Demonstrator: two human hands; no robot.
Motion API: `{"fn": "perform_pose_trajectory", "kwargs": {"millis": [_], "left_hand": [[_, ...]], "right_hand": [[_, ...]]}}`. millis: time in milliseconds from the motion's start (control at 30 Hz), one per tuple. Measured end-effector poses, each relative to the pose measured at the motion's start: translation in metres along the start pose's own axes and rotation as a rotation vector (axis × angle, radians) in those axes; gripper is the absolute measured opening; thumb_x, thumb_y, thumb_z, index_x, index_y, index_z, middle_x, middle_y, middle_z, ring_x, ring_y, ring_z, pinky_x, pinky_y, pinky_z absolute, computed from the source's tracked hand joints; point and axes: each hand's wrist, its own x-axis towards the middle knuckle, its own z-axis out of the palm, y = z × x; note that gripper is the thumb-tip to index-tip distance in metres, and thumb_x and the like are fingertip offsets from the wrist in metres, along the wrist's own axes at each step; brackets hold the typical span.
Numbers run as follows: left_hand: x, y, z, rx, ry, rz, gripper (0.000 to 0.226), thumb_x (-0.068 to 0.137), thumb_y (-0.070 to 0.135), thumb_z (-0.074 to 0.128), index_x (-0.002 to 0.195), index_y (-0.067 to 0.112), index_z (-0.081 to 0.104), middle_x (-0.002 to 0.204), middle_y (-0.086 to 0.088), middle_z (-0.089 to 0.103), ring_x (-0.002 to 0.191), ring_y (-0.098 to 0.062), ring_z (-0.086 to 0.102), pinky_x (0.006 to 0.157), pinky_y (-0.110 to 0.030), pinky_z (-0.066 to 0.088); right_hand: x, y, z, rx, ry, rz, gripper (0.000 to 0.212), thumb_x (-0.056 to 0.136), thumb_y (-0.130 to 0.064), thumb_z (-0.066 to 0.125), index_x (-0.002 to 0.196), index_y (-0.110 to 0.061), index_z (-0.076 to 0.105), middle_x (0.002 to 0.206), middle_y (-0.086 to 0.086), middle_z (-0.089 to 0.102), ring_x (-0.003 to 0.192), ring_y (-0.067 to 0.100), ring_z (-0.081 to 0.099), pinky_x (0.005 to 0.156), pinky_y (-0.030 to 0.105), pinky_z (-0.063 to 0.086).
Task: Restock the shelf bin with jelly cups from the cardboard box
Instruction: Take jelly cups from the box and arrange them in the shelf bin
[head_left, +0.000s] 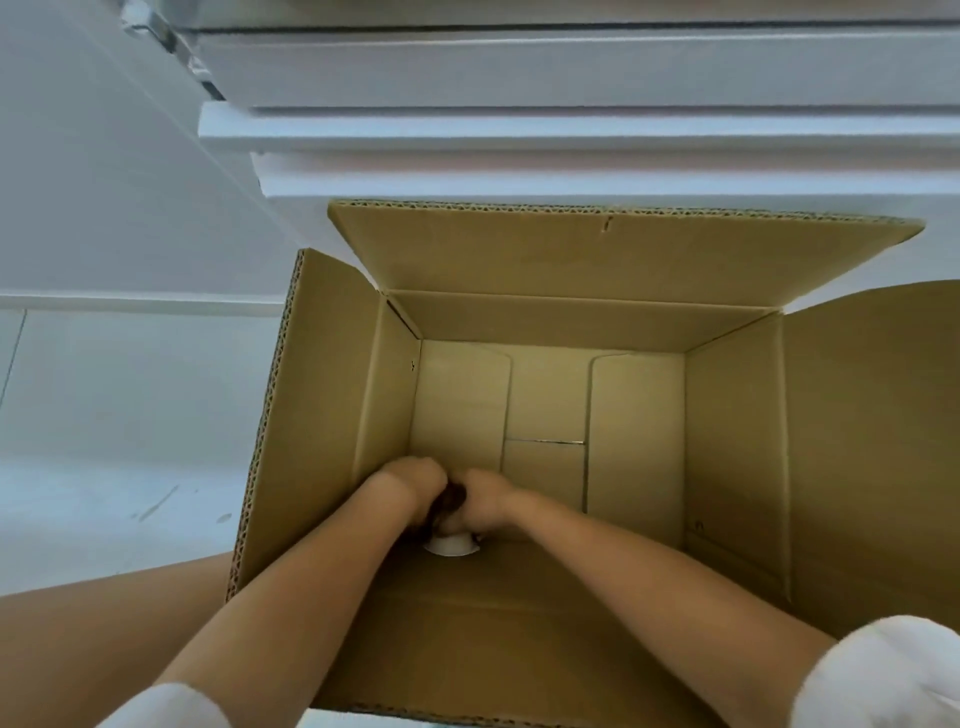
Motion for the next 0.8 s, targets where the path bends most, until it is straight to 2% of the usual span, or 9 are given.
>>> {"fn": "perform_pose_trajectory", "kwargs": {"millis": [133, 267, 367, 433, 467, 533, 600, 667, 800], "left_hand": [[-0.026, -0.002, -0.020, -0.219, 0.079, 0.060, 0.026, 0.082, 0.022, 0.068, 0.104, 0.012, 0.058, 0.109, -0.006, 0.065, 0.094, -0.021, 0.063, 0.075, -0.029, 0.050], [-0.071, 0.000, -0.058, -0.460, 0.274, 0.148, 0.048, 0.082, 0.032, 0.071, 0.120, 0.009, 0.052, 0.117, -0.009, 0.057, 0.101, -0.023, 0.056, 0.081, -0.031, 0.046], [-0.118, 0.002, -0.090, -0.769, 0.343, 0.252, 0.055, 0.086, 0.034, 0.067, 0.130, 0.007, 0.048, 0.122, -0.008, 0.056, 0.107, -0.021, 0.057, 0.087, -0.029, 0.047], [-0.157, 0.009, -0.113, -1.081, 0.336, 0.365, 0.042, 0.091, 0.029, 0.061, 0.126, 0.006, 0.053, 0.115, -0.004, 0.060, 0.101, -0.014, 0.058, 0.089, -0.027, 0.049], [-0.177, 0.014, -0.124, -1.260, 0.326, 0.398, 0.034, 0.092, 0.026, 0.060, 0.120, 0.006, 0.057, 0.108, -0.003, 0.062, 0.095, -0.011, 0.059, 0.085, -0.026, 0.051], [-0.215, 0.027, -0.142, -1.675, 0.256, 0.427, 0.020, 0.093, 0.022, 0.059, 0.107, 0.008, 0.059, 0.098, -0.005, 0.062, 0.086, -0.013, 0.059, 0.074, -0.026, 0.052], [-0.253, 0.038, -0.155, -2.017, 0.130, 0.518, 0.013, 0.093, 0.022, 0.058, 0.097, 0.010, 0.057, 0.095, -0.009, 0.059, 0.083, -0.018, 0.058, 0.067, -0.035, 0.056], [-0.282, 0.048, -0.162, -2.125, 0.079, 0.648, 0.018, 0.094, 0.028, 0.054, 0.100, 0.011, 0.057, 0.100, -0.012, 0.060, 0.087, -0.022, 0.058, 0.068, -0.038, 0.057], [-0.309, 0.068, -0.161, -2.097, 0.016, 0.947, 0.044, 0.098, 0.040, 0.039, 0.121, 0.005, 0.054, 0.120, -0.019, 0.061, 0.104, -0.027, 0.059, 0.085, -0.036, 0.053]], "right_hand": [[-0.034, -0.002, -0.029, 0.152, 0.026, -0.005, 0.039, 0.087, -0.020, 0.067, 0.124, -0.010, 0.058, 0.121, 0.009, 0.061, 0.096, 0.015, 0.058, 0.072, 0.027, 0.056], [-0.094, -0.008, -0.079, 0.262, 0.075, -0.020, 0.026, 0.091, -0.021, 0.061, 0.117, -0.017, 0.064, 0.106, 0.000, 0.063, 0.088, 0.013, 0.065, 0.079, 0.029, 0.059], [-0.160, -0.024, -0.117, 0.356, 0.166, -0.124, 0.027, 0.089, -0.022, 0.066, 0.115, -0.018, 0.066, 0.112, 0.004, 0.065, 0.095, 0.018, 0.068, 0.083, 0.029, 0.057], [-0.211, -0.044, -0.137, 0.370, 0.251, -0.237, 0.027, 0.088, -0.019, 0.067, 0.115, -0.018, 0.066, 0.114, 0.004, 0.065, 0.102, 0.017, 0.067, 0.085, 0.029, 0.056], [-0.235, -0.056, -0.144, 0.365, 0.311, -0.297, 0.026, 0.087, -0.017, 0.068, 0.113, -0.017, 0.066, 0.112, 0.003, 0.065, 0.103, 0.017, 0.067, 0.085, 0.030, 0.057], [-0.278, -0.078, -0.152, 0.353, 0.447, -0.415, 0.023, 0.084, -0.012, 0.070, 0.106, -0.016, 0.066, 0.104, 0.005, 0.064, 0.094, 0.017, 0.069, 0.083, 0.031, 0.058], [-0.315, -0.096, -0.152, 0.233, 0.640, -0.529, 0.023, 0.080, -0.011, 0.073, 0.100, -0.019, 0.065, 0.097, 0.007, 0.060, 0.081, 0.015, 0.066, 0.080, 0.027, 0.057], [-0.341, -0.106, -0.148, 0.099, 0.805, -0.627, 0.030, 0.076, -0.012, 0.077, 0.100, -0.023, 0.064, 0.099, 0.007, 0.059, 0.080, 0.016, 0.064, 0.081, 0.027, 0.052], [-0.355, -0.108, -0.137, 0.047, 0.926, -0.827, 0.035, 0.075, -0.005, 0.077, 0.103, -0.022, 0.064, 0.108, -0.001, 0.064, 0.094, 0.018, 0.062, 0.083, 0.028, 0.054]]}}
